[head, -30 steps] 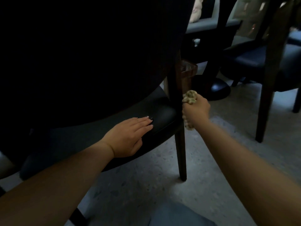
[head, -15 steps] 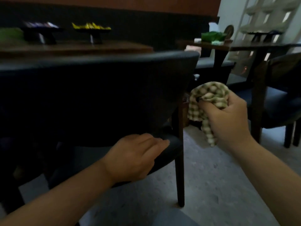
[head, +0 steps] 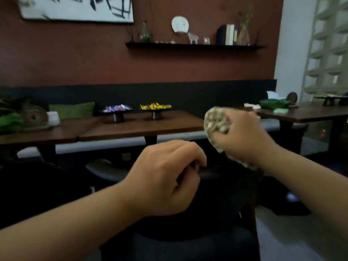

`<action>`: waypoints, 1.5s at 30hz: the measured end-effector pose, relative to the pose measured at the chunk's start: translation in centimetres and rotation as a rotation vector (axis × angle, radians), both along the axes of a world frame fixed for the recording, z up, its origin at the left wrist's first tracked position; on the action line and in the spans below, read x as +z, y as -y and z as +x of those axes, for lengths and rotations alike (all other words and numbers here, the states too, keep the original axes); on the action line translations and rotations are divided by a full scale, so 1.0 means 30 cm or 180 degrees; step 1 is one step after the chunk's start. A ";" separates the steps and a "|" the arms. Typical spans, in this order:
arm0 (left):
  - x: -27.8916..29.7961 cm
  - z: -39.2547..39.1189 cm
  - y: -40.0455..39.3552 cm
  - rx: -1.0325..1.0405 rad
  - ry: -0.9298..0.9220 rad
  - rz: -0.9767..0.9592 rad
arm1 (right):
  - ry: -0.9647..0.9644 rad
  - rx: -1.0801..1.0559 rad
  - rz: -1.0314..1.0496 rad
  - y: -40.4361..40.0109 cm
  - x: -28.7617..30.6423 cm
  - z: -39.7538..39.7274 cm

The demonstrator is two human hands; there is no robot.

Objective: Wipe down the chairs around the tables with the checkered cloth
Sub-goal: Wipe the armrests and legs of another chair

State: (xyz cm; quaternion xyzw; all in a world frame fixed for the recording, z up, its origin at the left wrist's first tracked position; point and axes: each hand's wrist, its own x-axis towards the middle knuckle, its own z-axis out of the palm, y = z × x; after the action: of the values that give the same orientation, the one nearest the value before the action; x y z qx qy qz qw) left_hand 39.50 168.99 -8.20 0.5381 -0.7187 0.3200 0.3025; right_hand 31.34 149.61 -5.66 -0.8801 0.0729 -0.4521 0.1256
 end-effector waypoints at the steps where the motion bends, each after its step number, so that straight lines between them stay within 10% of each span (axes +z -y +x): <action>1: 0.014 0.023 0.021 0.0206 -0.0342 -0.0010 | -0.0483 -0.0187 -0.0230 0.010 0.010 0.048; 6: 0.078 0.265 0.205 0.1388 -0.1249 0.0706 | -0.1715 -0.0718 -0.1114 0.009 0.021 0.248; 16: -0.073 0.532 0.332 0.1553 -0.3200 0.2274 | -0.3819 -0.0349 -0.0030 0.101 -0.055 0.293; 24: -0.151 0.471 0.308 0.1787 -0.3264 0.2827 | -0.4899 0.0101 0.0588 0.105 -0.100 0.301; 45: -0.296 0.405 0.255 0.2121 -0.2374 0.5381 | -0.4966 0.0090 0.0991 0.093 -0.171 0.310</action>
State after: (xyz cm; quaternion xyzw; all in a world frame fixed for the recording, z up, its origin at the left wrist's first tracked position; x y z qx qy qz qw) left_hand 51.64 161.34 -17.08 0.8191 -0.3808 -0.4213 -0.0805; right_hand 40.63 146.83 -10.79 -0.9159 0.1910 0.3117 0.1656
